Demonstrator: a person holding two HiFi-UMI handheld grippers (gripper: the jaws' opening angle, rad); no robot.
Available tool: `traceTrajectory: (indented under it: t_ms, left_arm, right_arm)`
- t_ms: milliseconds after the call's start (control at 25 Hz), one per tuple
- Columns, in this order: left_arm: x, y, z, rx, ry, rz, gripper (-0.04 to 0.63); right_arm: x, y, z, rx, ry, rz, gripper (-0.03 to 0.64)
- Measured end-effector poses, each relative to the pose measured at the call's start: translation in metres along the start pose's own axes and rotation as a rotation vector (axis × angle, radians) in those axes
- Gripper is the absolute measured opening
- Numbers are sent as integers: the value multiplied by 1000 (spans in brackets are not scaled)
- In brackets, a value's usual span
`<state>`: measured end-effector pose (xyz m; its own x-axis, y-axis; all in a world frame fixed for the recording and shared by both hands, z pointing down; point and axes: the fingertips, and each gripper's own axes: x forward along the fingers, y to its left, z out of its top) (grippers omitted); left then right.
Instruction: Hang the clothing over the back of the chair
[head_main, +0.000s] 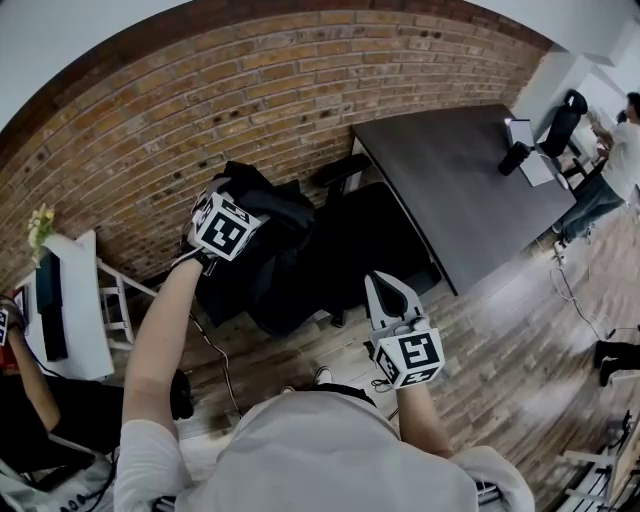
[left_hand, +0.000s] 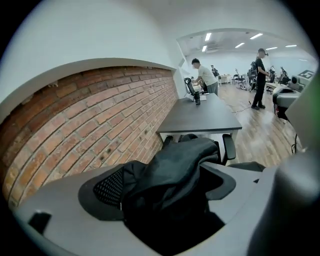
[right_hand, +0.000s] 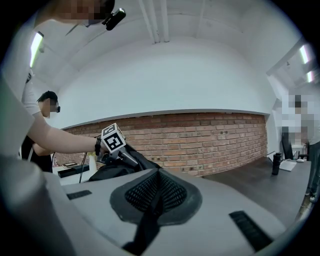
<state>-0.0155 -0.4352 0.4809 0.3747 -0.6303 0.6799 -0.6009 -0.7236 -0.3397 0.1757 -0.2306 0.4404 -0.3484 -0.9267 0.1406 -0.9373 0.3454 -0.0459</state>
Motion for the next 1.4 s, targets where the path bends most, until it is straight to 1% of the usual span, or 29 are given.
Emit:
traceTrajectory:
  t_ms: [80, 240, 480, 640, 880, 1280, 1320, 1400]
  left_arm:
    - [-6, 1, 0, -10, -10, 1, 442]
    - [-21, 8, 5, -2, -56, 17, 442]
    - [-53, 17, 10, -66, -139, 46, 440]
    - [-64, 21, 0, -70, -150, 74, 440]
    - [-87, 33, -18, -103, -171, 126, 440]
    - [-119, 42, -68, -154, -122, 192, 436]
    - [-121, 41, -74, -161, -115, 197, 429]
    - [-123, 41, -86, -182, -103, 202, 388]
  right_arm:
    - [0, 2, 1, 0, 0, 3, 18]
    - [1, 6, 3, -4, -5, 5, 18]
    - [1, 11, 7, -13, -17, 10, 18]
    - [2, 21, 10, -20, -18, 26, 18]
    - [2, 40, 14, -36, -12, 55, 18]
    - [-6, 76, 20, -68, -6, 90, 18]
    - [-7, 80, 20, -70, -5, 91, 18]
    - [-11, 86, 19, -74, 0, 92, 18]
